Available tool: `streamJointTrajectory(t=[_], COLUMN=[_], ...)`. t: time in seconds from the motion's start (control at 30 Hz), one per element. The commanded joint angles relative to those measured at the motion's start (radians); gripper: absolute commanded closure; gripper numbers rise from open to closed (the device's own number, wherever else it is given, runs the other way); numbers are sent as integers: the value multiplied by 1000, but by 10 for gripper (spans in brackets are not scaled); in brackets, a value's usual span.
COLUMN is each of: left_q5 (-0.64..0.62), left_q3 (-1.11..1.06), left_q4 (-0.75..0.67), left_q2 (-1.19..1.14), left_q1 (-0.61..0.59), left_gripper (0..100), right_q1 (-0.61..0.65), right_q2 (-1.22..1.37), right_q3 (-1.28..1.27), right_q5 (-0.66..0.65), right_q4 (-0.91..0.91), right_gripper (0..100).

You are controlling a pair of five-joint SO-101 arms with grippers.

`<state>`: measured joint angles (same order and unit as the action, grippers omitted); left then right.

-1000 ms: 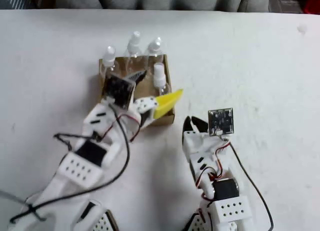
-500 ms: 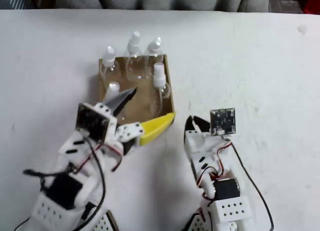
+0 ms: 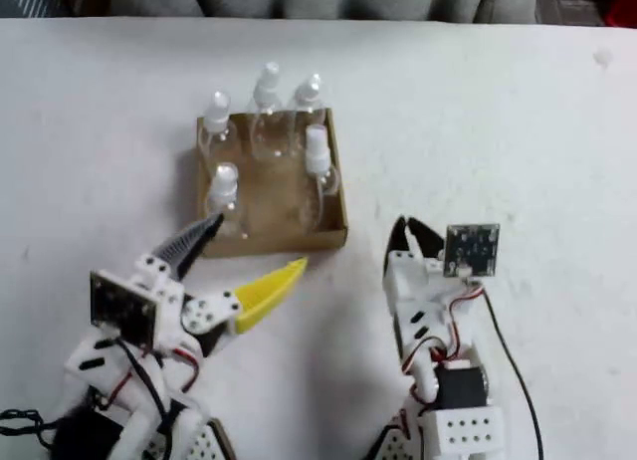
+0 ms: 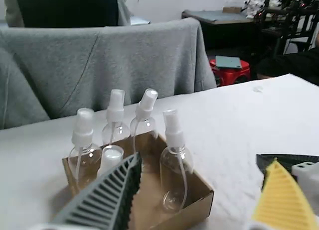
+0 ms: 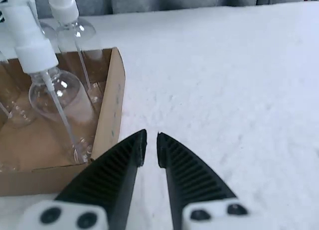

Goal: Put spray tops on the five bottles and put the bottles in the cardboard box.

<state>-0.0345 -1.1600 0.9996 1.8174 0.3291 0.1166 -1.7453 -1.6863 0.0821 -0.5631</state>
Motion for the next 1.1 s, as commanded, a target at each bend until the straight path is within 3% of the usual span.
streamJointTrajectory(t=[0.0, 0.33, 0.53, 0.7, 0.93, 1.07], left_q5=[-12, -14, -5, 6, 132, 132], left_q3=[8, 8, 6, 6, -106, -204], left_q4=[57, 298, 382, 374, 293, 224], left_q2=[10, 10, 10, 10, 10, 10], left_q1=[-81, -111, -125, -154, -303, -323], left_gripper=[648, 653, 653, 653, 654, 739], right_q1=[-5, -5, 133, 225, 226, 226], right_q2=[-64, -59, -59, -58, -56, -56], right_q3=[5, 34, 43, 20, -5, -5], right_q5=[5, -3, -123, -192, -187, -187], right_q4=[-76, -140, -280, -343, -467, -521], right_gripper=[983, 983, 983, 983, 983, 983])
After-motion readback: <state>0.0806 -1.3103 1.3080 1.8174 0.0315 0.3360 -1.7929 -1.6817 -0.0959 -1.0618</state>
